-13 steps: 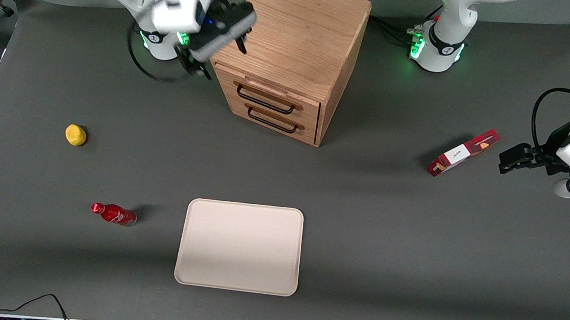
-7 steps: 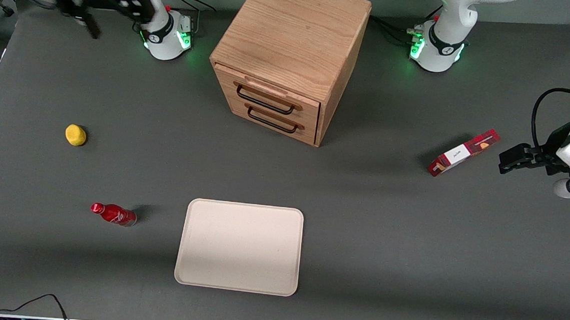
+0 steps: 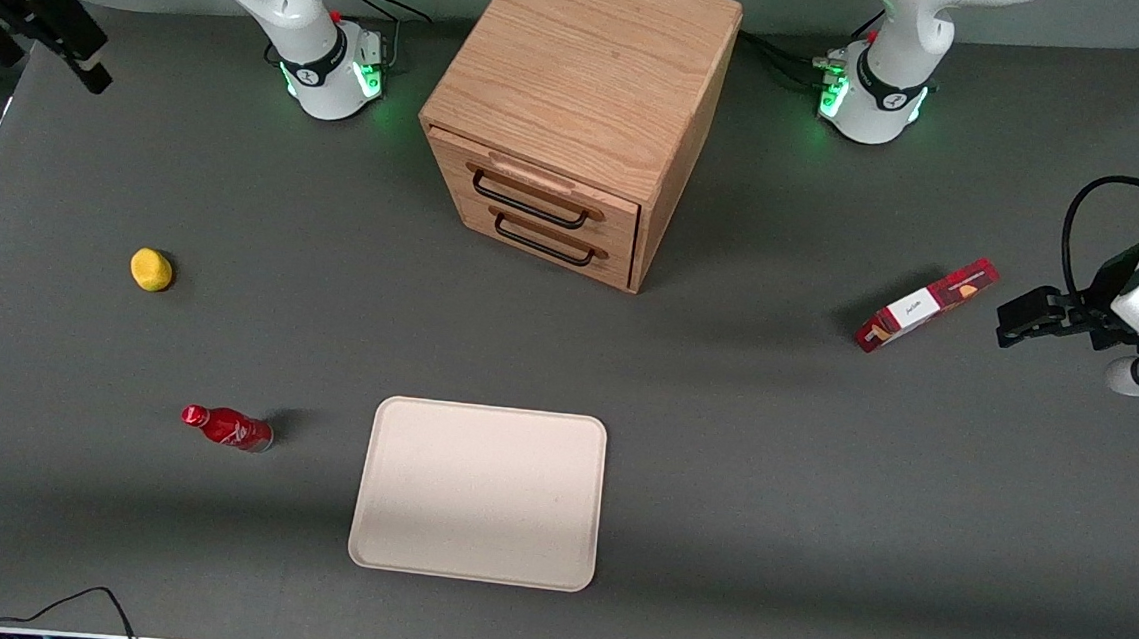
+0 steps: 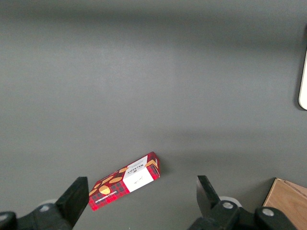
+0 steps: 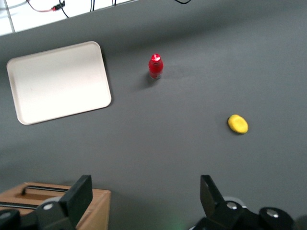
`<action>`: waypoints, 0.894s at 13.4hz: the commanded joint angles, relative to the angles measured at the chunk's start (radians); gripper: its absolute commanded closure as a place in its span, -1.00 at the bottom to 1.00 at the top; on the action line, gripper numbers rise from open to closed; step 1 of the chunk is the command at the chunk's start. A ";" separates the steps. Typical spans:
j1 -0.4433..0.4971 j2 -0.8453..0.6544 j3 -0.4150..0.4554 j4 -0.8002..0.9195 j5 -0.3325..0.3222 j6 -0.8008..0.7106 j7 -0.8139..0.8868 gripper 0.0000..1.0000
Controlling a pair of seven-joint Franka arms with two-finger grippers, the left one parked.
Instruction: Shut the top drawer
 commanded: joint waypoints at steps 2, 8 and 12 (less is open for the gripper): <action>0.006 -0.001 -0.086 -0.064 -0.012 0.036 -0.094 -1.00; 0.003 -0.027 -0.137 -0.188 -0.001 0.133 -0.103 -1.00; 0.003 -0.038 -0.160 -0.213 0.001 0.135 -0.137 -1.00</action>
